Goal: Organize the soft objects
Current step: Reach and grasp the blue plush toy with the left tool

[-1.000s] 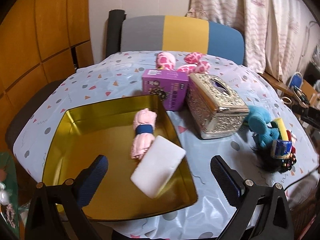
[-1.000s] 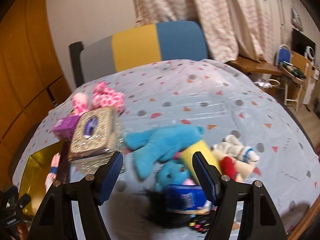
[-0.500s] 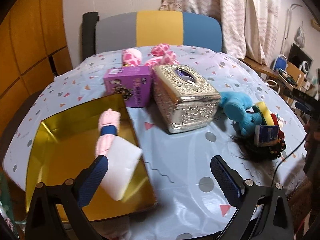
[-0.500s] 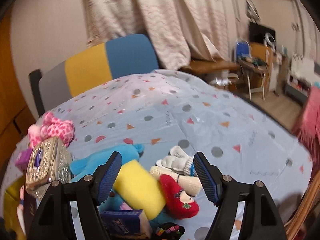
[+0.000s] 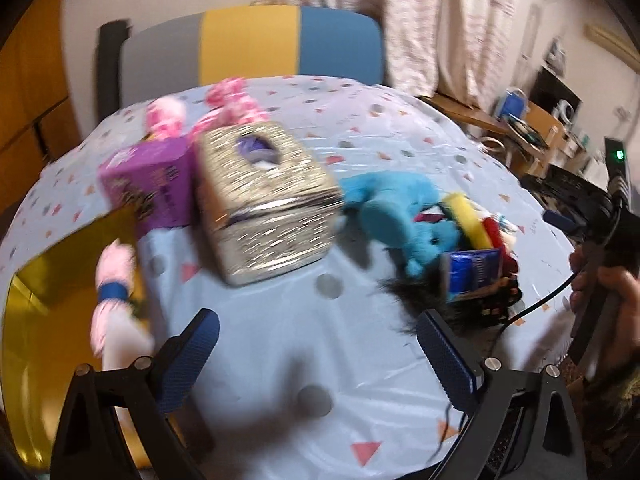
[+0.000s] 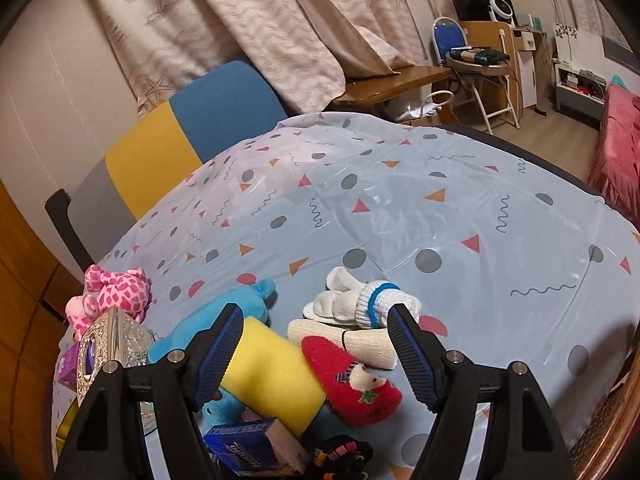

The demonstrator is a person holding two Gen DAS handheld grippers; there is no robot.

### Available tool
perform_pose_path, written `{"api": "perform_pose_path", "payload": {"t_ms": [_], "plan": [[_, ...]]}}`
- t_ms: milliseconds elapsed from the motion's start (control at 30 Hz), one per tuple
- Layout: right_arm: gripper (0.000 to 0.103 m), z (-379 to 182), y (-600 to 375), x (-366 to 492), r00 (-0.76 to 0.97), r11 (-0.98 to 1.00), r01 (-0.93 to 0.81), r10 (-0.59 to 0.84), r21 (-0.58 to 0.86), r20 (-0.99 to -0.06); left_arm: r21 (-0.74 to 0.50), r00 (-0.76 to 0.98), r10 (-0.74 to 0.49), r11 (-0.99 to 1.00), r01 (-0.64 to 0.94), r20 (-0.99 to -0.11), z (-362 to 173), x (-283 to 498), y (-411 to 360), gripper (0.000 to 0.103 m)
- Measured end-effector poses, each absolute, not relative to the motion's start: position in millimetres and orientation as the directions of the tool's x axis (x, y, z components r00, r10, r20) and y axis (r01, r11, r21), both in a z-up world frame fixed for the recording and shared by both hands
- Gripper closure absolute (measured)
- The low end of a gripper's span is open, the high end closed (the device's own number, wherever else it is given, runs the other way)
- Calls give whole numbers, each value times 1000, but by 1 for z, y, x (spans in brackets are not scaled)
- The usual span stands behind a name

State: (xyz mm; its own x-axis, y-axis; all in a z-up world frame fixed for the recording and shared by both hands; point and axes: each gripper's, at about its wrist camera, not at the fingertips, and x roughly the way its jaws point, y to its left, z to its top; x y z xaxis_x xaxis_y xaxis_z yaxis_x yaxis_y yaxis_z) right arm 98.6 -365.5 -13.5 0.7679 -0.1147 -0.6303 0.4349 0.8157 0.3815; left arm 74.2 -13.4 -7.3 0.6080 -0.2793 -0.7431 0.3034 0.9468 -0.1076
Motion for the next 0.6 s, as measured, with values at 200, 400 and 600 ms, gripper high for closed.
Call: {"api": "perform_pose_path", "payload": {"t_ms": [200,400,600], "plan": [[27,-14,-366,100,774,813,418,-86,404,-627,-57,587,-334,897,439,-738,4,92,-60,18],[27,-17,-370,100,777,797,413,-57,440,-627,12,564,-347,844,536,-749,15,129,-107,42],[27,-18,-369,101,781,798,388,-19,461,-624,92,517,-287,803,589,-806,1,167,-150,44]]}}
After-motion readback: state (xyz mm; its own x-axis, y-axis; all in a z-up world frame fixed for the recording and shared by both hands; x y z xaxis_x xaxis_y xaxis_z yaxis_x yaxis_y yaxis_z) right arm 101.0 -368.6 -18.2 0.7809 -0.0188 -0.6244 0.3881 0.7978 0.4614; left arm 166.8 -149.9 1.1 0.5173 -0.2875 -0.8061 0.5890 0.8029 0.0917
